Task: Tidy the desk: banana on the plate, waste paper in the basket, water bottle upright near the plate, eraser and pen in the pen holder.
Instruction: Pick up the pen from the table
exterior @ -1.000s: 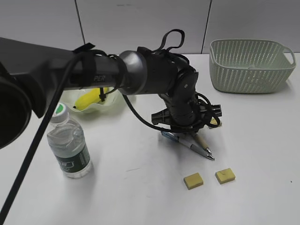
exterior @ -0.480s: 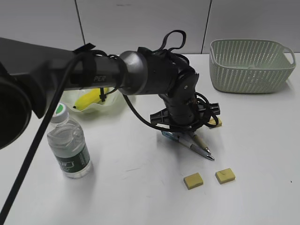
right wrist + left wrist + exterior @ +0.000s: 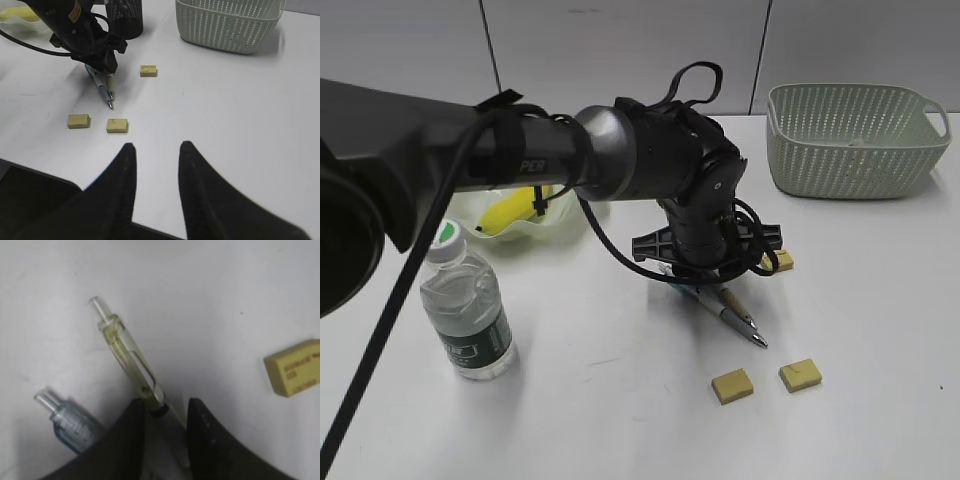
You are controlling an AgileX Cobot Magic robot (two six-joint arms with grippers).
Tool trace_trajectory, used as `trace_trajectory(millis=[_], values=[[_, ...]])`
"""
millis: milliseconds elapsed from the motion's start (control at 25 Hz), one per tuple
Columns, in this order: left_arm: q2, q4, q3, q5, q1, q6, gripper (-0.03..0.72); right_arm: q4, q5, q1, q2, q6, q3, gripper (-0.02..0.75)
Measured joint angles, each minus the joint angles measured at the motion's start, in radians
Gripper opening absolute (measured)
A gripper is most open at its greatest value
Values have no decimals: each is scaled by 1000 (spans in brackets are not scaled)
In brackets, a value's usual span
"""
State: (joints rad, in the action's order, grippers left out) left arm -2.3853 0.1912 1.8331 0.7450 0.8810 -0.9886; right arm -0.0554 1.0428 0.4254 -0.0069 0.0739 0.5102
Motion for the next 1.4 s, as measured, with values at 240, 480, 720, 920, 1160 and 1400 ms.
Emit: trace_trajectory(millis=[240, 480, 720, 920, 1160, 1400], values=[[2, 29, 0, 27, 1, 52, 210, 0, 0, 0, 0, 0, 0, 241], [5, 40, 0, 76, 1, 94, 210, 0, 0, 0, 0, 0, 0, 241], [7, 39, 1, 100, 1, 95, 210, 0, 0, 0, 0, 0, 0, 238], [6, 20, -1, 77, -4, 45, 208, 0, 0, 0, 0, 0, 0, 238], [6, 20, -1, 80, -4, 40, 203, 0, 0, 0, 0, 0, 0, 237], [6, 20, -1, 86, -5, 39, 87, 0, 0, 0, 0, 0, 0, 237]])
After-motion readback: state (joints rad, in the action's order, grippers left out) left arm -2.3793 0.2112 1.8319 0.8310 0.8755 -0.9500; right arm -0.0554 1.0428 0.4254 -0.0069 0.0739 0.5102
